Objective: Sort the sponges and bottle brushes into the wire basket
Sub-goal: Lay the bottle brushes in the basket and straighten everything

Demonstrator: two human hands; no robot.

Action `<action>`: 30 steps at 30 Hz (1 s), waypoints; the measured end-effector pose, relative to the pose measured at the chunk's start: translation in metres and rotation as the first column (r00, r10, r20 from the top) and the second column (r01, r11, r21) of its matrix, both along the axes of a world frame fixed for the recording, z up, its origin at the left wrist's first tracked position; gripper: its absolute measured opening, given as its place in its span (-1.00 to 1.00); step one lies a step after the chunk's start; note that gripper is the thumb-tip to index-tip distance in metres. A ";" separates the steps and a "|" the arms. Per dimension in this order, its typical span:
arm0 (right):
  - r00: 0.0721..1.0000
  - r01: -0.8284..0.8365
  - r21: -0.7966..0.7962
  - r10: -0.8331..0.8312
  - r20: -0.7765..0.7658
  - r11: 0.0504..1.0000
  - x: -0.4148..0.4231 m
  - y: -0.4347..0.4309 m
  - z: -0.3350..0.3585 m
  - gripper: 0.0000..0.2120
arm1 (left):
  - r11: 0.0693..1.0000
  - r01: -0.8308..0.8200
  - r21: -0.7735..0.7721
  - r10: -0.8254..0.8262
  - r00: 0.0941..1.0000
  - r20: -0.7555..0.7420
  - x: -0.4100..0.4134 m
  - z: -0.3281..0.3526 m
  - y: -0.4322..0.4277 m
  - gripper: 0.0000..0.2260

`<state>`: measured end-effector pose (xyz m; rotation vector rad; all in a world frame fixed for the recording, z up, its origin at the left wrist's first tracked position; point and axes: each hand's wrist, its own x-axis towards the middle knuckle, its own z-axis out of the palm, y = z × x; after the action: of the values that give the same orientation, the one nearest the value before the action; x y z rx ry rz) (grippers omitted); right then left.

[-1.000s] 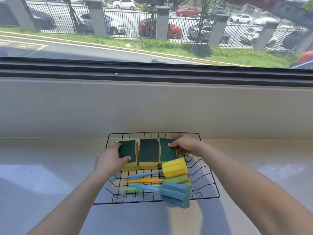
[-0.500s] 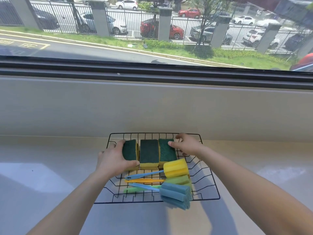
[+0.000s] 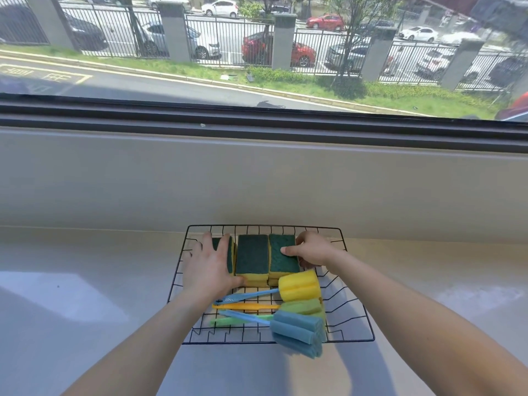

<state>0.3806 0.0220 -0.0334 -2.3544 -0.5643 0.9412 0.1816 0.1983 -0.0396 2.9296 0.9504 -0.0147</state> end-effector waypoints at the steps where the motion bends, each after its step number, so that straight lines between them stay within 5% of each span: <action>1: 1.000 0.009 0.019 -0.009 0.001 1.000 0.000 0.001 -0.002 -0.50 | 1.000 0.000 0.004 0.000 1.000 0.005 0.000 -0.001 0.000 0.02; 7: 0.999 -0.022 0.057 0.020 0.035 0.998 -0.002 0.001 -0.003 -0.65 | 1.000 0.010 -0.025 -0.009 0.999 0.030 -0.003 -0.003 -0.001 -0.03; 15: 0.984 -0.074 -0.034 0.079 0.159 0.997 0.004 0.000 -0.001 -0.48 | 0.970 -0.007 -0.241 0.041 0.989 0.139 -0.020 0.006 0.017 -0.01; 22: 0.981 -0.100 -0.084 0.112 0.155 0.991 0.007 0.005 -0.004 -0.45 | 0.992 0.025 -0.121 -0.026 1.000 -0.008 -0.025 0.000 0.024 -0.13; 30: 0.991 -0.085 0.009 0.083 0.108 0.996 0.007 0.001 -0.012 -0.20 | 0.997 0.042 -0.058 -0.036 0.994 0.102 -0.029 -0.013 0.024 -0.28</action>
<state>0.3875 0.0231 -0.0457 -2.3963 -0.7145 0.8483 0.1521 0.2225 -0.0522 2.8626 0.8629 0.1002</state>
